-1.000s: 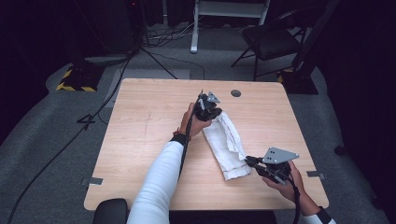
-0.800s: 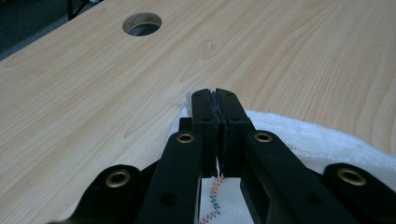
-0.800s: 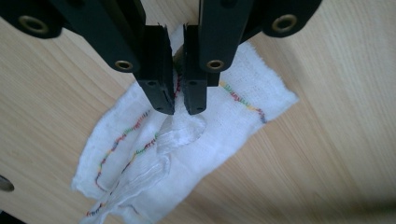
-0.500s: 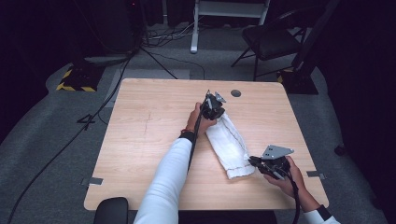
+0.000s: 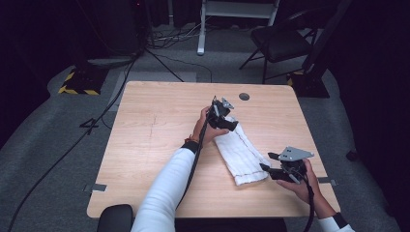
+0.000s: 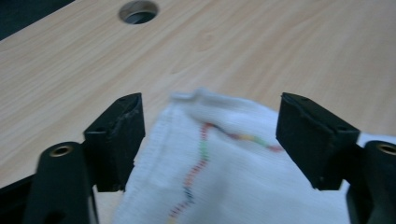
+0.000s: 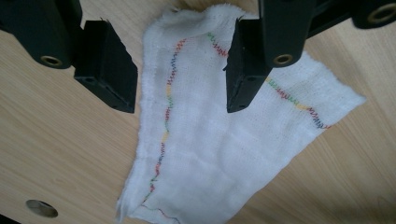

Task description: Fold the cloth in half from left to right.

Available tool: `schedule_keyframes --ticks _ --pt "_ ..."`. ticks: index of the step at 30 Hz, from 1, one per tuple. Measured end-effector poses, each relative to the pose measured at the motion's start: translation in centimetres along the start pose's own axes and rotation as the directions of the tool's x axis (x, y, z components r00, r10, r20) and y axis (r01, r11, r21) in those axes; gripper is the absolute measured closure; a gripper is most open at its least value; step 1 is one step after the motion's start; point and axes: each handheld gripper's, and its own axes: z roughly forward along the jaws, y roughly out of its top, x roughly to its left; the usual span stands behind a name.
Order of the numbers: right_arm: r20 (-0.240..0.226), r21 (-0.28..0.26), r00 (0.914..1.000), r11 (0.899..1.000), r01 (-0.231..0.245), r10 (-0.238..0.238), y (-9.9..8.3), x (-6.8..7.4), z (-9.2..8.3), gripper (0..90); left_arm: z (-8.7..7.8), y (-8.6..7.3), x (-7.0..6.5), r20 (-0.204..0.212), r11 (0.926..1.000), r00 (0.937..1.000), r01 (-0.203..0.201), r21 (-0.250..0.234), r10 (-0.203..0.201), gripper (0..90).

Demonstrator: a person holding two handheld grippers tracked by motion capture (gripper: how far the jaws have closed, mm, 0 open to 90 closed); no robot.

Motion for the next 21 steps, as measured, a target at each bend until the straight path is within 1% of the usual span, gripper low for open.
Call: schedule_keyframes --ticks 1,2,3,4,6,8,9,10,11,12,15,17,18,19,20,21 --pt "0.002 0.0 1.0 1.0 0.001 -0.001 0.0 0.0 0.0 44.6 -0.5 -0.3 -0.6 0.025 0.9999 0.9996 -0.013 -0.01 0.013 21.3" --pt "0.008 0.001 0.9999 1.0 0.008 -0.008 0.0 -0.1 0.1 44.6 -1.2 -0.7 -1.5 0.061 0.9995 0.9977 -0.029 -0.012 0.03 20.1" --pt "0.017 0.008 0.9998 1.0 0.011 -0.012 -0.1 -0.1 0.2 44.6 -1.5 -1.0 -2.0 0.079 0.999 0.9959 -0.043 -0.015 0.044 17.9" --pt "0.019 0.009 0.9997 1.0 0.013 -0.013 -0.1 -0.1 0.2 44.6 -1.9 -1.3 -2.6 0.099 0.9985 0.9937 -0.052 -0.014 0.053 17.6" --pt "0.023 0.016 0.9997 1.0 0.007 -0.008 -0.2 -0.4 0.3 44.7 -2.6 -2.1 -3.8 0.139 0.9973 0.9875 -0.073 -0.008 0.074 17.1" --pt "0.037 0.02 0.9993 1.0 0.005 -0.005 -0.3 -0.7 0.5 44.7 -3.1 -3.0 -5.0 0.165 0.9952 0.9815 -0.098 0.0 0.096 17.1" --pt "0.04 0.024 0.9992 1.0 -0.004 0.003 -0.4 -0.9 0.5 44.7 -3.2 -3.5 -5.5 0.181 0.9957 0.9793 -0.093 0.001 0.091 17.1" --pt "0.044 0.027 0.999 1.0 -0.01 0.009 -0.5 -1.1 0.6 44.7 -3.3 -3.9 -6.0 0.196 0.9953 0.9762 -0.096 0.009 0.092 17.5" --pt "0.047 0.033 0.9988 0.999 -0.014 0.012 -0.6 -1.2 0.7 44.7 -3.3 -4.4 -6.5 0.206 0.9941 0.9731 -0.108 0.013 0.103 17.5" --pt "0.053 0.036 0.9985 0.999 -0.015 0.013 -0.7 -1.4 0.8 44.7 -3.2 -4.8 -7.0 0.221 0.994 0.9701 -0.108 0.019 0.101 18.0" --pt "0.064 0.05 0.9977 0.998 -0.025 0.021 -1.0 -1.9 1.1 44.7 -2.9 -5.6 -8.3 0.245 0.9879 0.96 -0.15 0.04 0.135 19.0" --pt "0.066 0.057 0.9975 0.998 -0.029 0.026 -1.1 -2.2 1.3 44.7 -2.8 -6.0 -9.0 0.26 0.9845 0.9545 -0.166 0.057 0.146 19.4" --pt "0.064 0.067 0.9977 0.998 -0.023 0.019 -1.2 -2.2 1.4 44.7 -2.7 -6.2 -9.3 0.267 0.9828 0.9519 -0.173 0.064 0.15 20.0" --pt "0.067 0.074 0.9976 0.997 -0.019 0.014 -1.3 -2.3 1.5 44.7 -2.6 -6.4 -9.5 0.269 0.9795 0.9496 -0.187 0.076 0.16 20.6" --pt "0.067 0.084 0.9977 0.996 -0.013 0.007 -1.4 -2.3 1.6 44.7 -2.5 -6.7 -9.7 0.264 0.9734 0.9473 -0.211 0.089 0.181 20.7" --pt "0.063 0.096 0.998 0.995 -0.011 0.005 -1.5 -2.4 1.7 44.7 -2.3 -7.0 -9.9 0.255 0.9676 0.9471 -0.228 0.108 0.195 21.2"
